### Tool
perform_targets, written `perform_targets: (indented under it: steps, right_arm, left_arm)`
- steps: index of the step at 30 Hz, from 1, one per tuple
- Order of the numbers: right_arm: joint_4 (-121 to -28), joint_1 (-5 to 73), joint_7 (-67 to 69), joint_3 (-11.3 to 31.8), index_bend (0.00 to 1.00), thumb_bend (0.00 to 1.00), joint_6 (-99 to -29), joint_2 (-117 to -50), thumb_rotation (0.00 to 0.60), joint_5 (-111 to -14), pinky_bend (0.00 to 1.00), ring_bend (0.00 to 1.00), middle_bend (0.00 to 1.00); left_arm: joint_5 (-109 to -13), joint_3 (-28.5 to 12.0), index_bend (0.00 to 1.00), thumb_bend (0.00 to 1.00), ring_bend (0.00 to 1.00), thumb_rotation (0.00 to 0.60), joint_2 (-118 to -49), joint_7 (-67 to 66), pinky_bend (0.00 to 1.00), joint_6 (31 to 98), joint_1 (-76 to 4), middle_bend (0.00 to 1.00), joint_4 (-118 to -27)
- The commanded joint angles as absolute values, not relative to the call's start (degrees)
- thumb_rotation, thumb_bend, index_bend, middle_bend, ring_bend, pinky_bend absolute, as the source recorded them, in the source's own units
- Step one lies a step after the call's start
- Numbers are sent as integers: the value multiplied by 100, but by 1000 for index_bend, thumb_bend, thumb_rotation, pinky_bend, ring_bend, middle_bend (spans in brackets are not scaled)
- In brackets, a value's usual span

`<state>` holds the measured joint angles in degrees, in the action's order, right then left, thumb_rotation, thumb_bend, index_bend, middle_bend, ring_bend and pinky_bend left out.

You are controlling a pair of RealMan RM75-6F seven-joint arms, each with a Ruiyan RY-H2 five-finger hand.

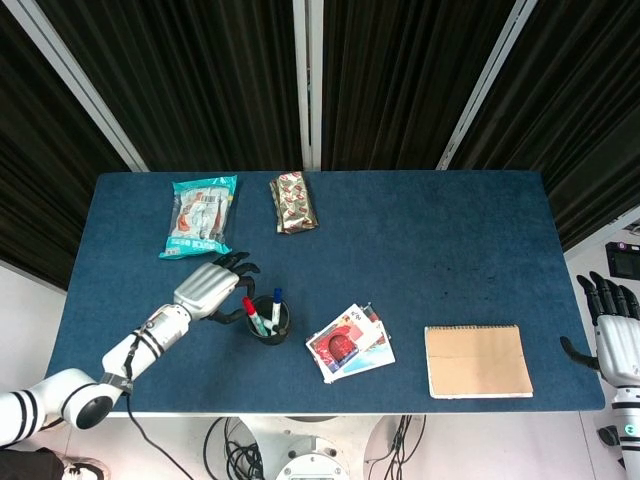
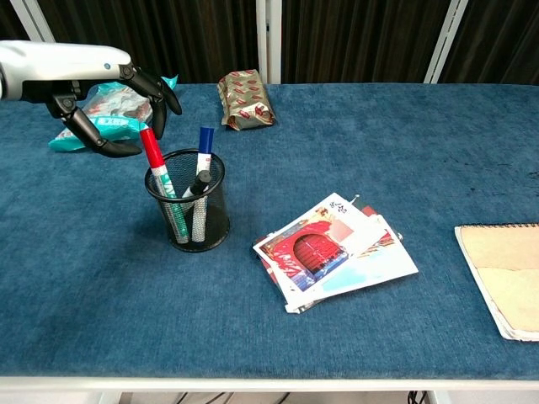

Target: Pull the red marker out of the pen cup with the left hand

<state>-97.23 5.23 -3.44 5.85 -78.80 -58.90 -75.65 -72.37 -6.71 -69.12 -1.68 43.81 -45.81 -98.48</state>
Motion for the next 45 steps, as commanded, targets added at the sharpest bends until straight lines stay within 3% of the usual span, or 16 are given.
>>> perform_targets:
  steps: [1, 17, 31, 45]
  right_arm:
    - [-9718, 527, -345, 583, 0, 199, -7872, -5894, 600, -7562, 0, 0, 0]
    - [-9665, 539, -404, 607, 0, 199, -7855, -5928, 600, -7473, 0, 0, 0]
    - [-9661, 542, -372, 604, 0, 199, -7825, -5908, 600, -7455, 0, 0, 0]
    - [-9754, 522, -406, 607, 0, 199, -7943, -5897, 600, -7551, 0, 0, 0]
  left_arm:
    - [-7234, -662, 480, 344, 0, 600, -6914, -180, 118, 4381, -4589, 173, -9849]
    - [-7160, -659, 524, 360, 24, 600, -6896, -149, 135, 4372, -4627, 199, -9897]
    - [-7105, -662, 639, 405, 24, 600, -6818, -63, 148, 4330, -4652, 226, -10003]
    - [-7405, -799, 639, 416, 30, 600, -5895, 236, 169, 4678, -4438, 229, -10921]
